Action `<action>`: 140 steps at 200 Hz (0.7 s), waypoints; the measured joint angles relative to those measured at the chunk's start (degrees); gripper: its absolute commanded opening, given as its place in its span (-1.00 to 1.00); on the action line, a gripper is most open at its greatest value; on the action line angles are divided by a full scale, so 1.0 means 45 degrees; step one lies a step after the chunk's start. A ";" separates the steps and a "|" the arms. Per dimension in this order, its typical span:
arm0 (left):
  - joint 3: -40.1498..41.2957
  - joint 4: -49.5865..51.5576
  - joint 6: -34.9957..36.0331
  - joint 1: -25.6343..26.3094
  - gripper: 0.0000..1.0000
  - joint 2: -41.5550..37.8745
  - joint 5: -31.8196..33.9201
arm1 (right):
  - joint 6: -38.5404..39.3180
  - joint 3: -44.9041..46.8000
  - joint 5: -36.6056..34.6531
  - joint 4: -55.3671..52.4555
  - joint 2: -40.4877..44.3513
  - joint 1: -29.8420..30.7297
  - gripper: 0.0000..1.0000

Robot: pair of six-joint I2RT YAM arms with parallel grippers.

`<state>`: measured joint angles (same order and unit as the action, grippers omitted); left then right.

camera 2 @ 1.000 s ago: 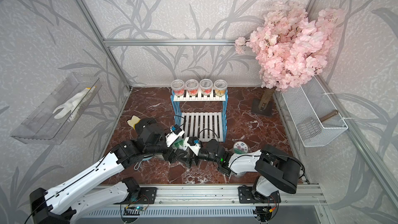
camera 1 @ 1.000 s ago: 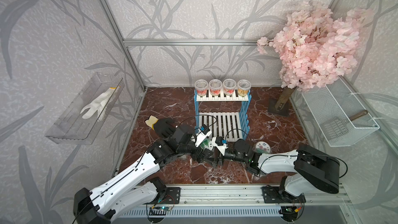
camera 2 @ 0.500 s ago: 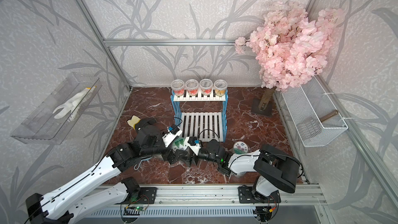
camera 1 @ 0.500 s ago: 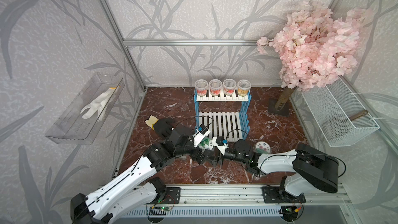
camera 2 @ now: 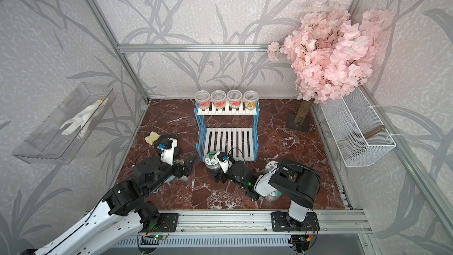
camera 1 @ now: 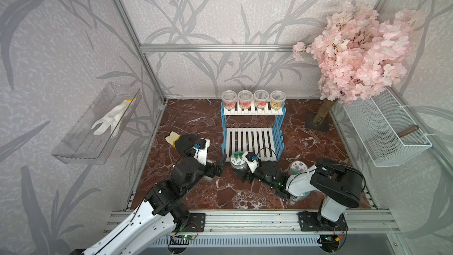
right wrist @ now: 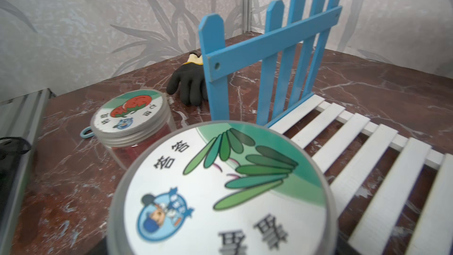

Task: Place the seed container on the shelf
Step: Pick up the seed jar at the center of the board, then place the seed jar on the shelf.

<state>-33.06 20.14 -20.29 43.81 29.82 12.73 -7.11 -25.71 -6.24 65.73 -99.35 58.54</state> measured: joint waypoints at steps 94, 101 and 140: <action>0.0253 0.0432 -0.1418 -0.0015 1.00 0.0141 0.1690 | -0.0267 -0.2467 -0.2565 -0.1311 -0.1200 -0.0427 0.59; 0.0267 0.0442 -0.1428 -0.0015 1.00 0.0141 0.1719 | -0.0282 -0.2594 -0.2637 -0.1413 -0.1375 -0.0447 0.59; 0.0277 0.0510 -0.1433 -0.0024 1.00 0.0146 0.1744 | -0.0345 -0.3478 -0.2958 -0.2011 -0.2152 -0.0559 0.59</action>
<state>-31.81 22.44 -26.74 43.70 30.48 20.58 -8.67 -41.36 -19.55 56.69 -109.03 56.03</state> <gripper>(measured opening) 0.999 0.860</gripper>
